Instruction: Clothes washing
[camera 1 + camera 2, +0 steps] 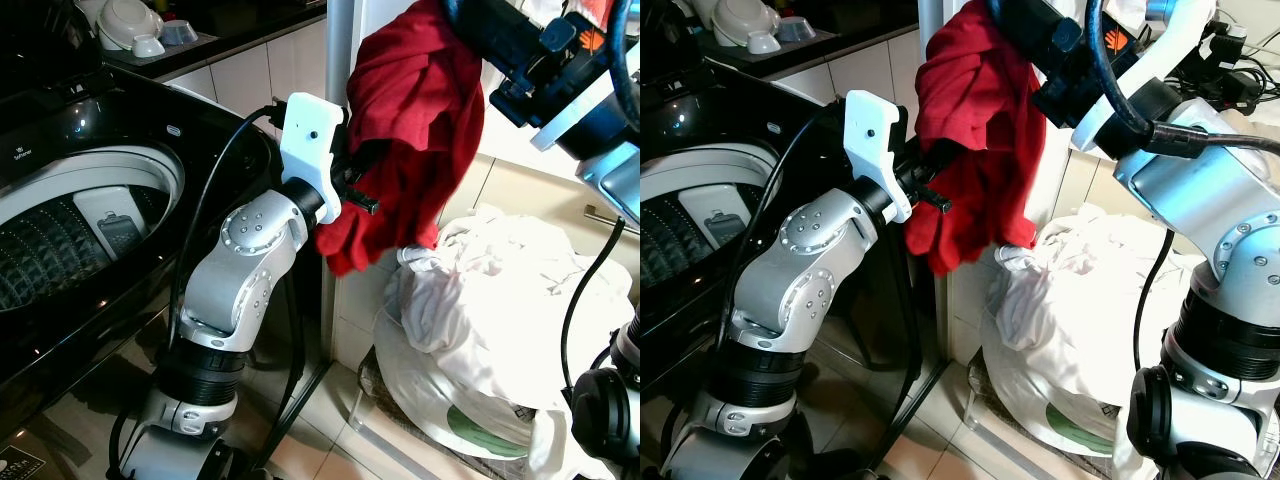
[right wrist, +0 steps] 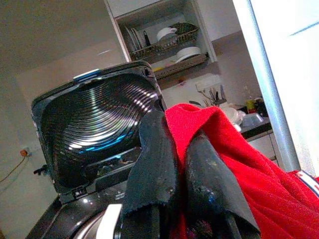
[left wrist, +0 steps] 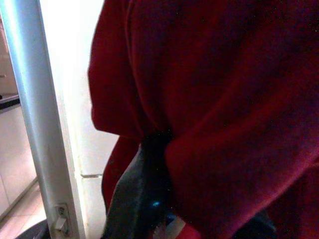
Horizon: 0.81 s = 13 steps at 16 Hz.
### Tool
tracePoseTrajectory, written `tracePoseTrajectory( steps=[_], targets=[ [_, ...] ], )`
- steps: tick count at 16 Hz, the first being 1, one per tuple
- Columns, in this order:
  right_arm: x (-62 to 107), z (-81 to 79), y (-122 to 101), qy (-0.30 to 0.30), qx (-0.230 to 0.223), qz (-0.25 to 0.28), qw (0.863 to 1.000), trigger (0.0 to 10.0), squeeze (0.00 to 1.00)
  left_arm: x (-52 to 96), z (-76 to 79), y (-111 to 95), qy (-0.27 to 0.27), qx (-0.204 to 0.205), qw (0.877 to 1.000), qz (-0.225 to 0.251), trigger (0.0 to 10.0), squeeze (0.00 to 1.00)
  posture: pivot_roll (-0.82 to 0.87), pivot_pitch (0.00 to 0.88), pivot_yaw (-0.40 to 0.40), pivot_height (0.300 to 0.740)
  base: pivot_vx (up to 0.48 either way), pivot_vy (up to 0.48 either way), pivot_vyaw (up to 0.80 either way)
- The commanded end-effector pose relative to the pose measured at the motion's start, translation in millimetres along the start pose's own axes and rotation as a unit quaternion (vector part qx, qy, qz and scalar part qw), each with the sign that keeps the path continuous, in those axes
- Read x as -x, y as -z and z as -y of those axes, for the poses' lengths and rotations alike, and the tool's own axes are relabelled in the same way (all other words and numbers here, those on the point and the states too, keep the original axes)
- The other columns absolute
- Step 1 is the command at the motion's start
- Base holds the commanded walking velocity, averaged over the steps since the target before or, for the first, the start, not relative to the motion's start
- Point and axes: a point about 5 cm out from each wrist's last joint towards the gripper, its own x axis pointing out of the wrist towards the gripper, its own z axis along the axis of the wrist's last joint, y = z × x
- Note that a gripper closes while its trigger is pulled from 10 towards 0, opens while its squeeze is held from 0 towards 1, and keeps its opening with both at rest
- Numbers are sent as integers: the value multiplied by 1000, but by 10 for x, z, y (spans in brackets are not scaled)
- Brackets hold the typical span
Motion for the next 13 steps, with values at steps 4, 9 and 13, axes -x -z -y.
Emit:
tracePoseTrajectory(
  steps=[4, 9, 13],
  targets=[
    [19, -25, -32, -2, 11, 9, 1000, 0, 0, -22, -74, -83, -7, -1, 1000, 12, 0, 0, -84, 0, 23, 740, 0, 0, 0],
    [15, -45, 1, -2, 7, 7, 1000, 10000, 1000, -6, -440, -329, -64, -24, 997, 44, 0, 0, -83, 0, 28, 740, 0, 0, 0],
    [93, 18, 203, 38, 105, -78, 991, 10000, 616, 184, -1306, -1111, -184, -196, 961, 72, 0, 0, -83, 0, 43, 740, 0, 0, 0]
  ],
)
